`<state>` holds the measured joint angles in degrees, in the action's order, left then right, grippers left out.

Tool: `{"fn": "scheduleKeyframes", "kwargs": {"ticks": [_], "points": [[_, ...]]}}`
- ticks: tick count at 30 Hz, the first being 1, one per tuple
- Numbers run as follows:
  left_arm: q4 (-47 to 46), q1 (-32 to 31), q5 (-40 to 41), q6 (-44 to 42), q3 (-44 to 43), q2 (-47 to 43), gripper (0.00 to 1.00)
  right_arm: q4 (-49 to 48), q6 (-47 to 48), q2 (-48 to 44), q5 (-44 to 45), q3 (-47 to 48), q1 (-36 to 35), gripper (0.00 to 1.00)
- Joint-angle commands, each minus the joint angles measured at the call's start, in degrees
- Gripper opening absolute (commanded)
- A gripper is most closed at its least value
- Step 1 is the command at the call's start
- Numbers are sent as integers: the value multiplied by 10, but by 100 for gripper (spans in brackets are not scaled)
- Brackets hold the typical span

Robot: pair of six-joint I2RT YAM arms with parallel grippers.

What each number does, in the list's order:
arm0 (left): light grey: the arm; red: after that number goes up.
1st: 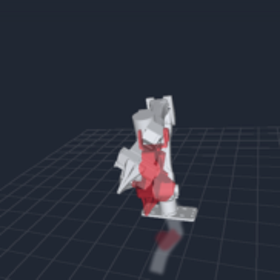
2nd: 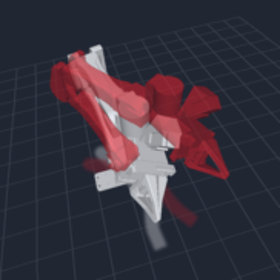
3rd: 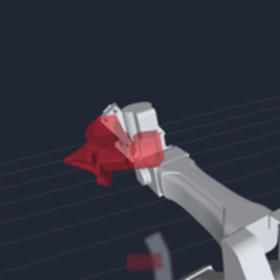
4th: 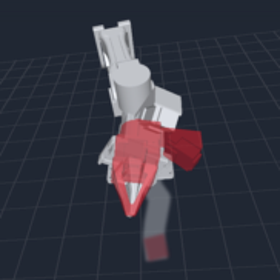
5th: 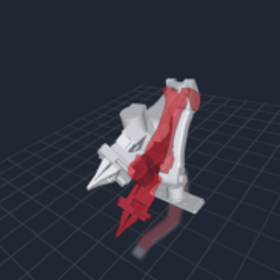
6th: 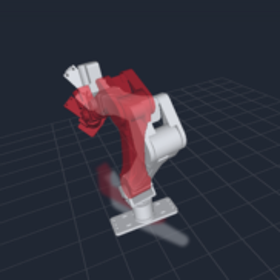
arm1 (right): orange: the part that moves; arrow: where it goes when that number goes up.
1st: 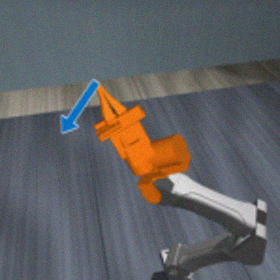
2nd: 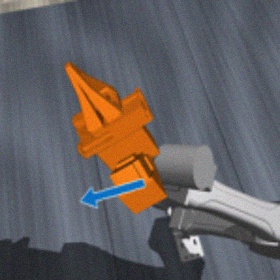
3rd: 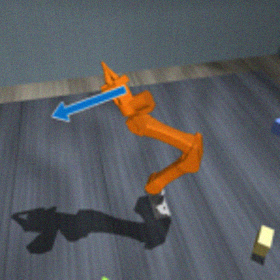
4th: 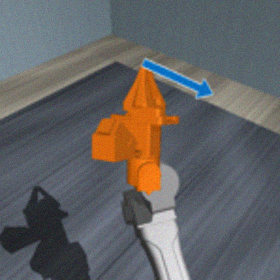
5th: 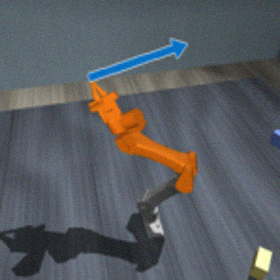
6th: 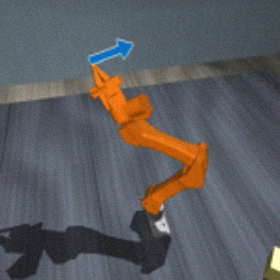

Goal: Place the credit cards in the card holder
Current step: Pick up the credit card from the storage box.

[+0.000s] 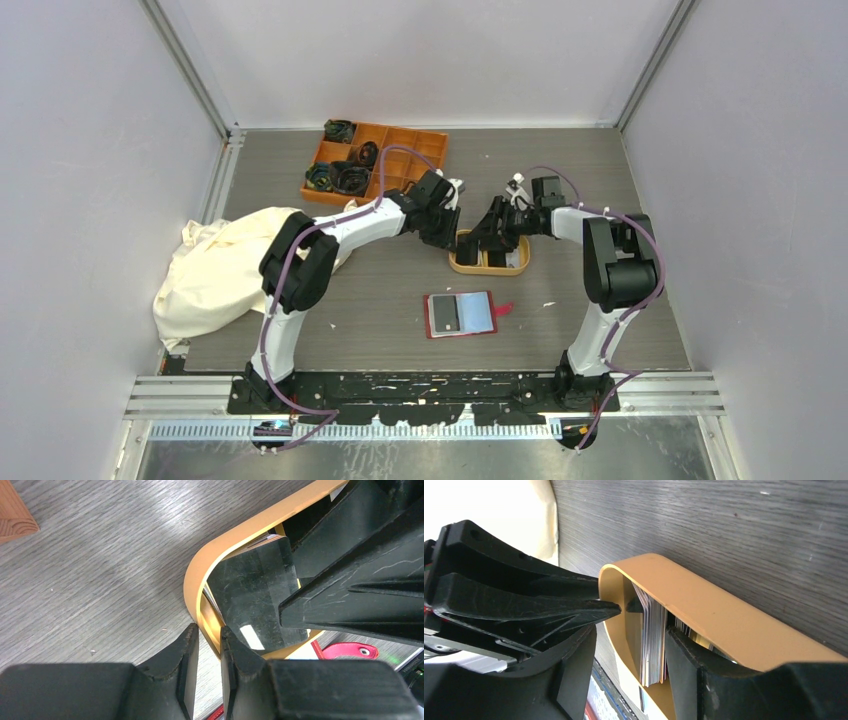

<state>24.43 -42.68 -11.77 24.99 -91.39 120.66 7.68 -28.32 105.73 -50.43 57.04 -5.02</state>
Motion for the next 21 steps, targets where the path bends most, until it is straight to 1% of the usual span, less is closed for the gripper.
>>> {"fn": "scheduleKeyframes", "kwargs": {"ticks": [1,6,8,10,13,17,19,21], "points": [[-13,-6,-25,-6,-25,-2,23,25,19,4,-10,18,-19,59],[-14,-7,-28,-6,-26,-2,23,13,15,12,-40,23,-36,59],[-14,-7,-32,-7,-27,-1,23,4,14,8,-40,21,-38,61],[-14,-8,-34,-7,-28,-1,23,8,18,6,-35,21,-39,63],[-15,-9,-37,-7,-28,0,23,19,31,6,-29,23,-40,65],[-14,-10,-40,-6,-27,-3,23,24,63,-7,-32,23,-43,63],[-16,-10,-44,-4,-25,-5,22,6,66,-17,-52,15,-44,60],[-19,-10,-48,-2,-22,-7,22,-28,50,-24,-71,3,-43,57]]}}
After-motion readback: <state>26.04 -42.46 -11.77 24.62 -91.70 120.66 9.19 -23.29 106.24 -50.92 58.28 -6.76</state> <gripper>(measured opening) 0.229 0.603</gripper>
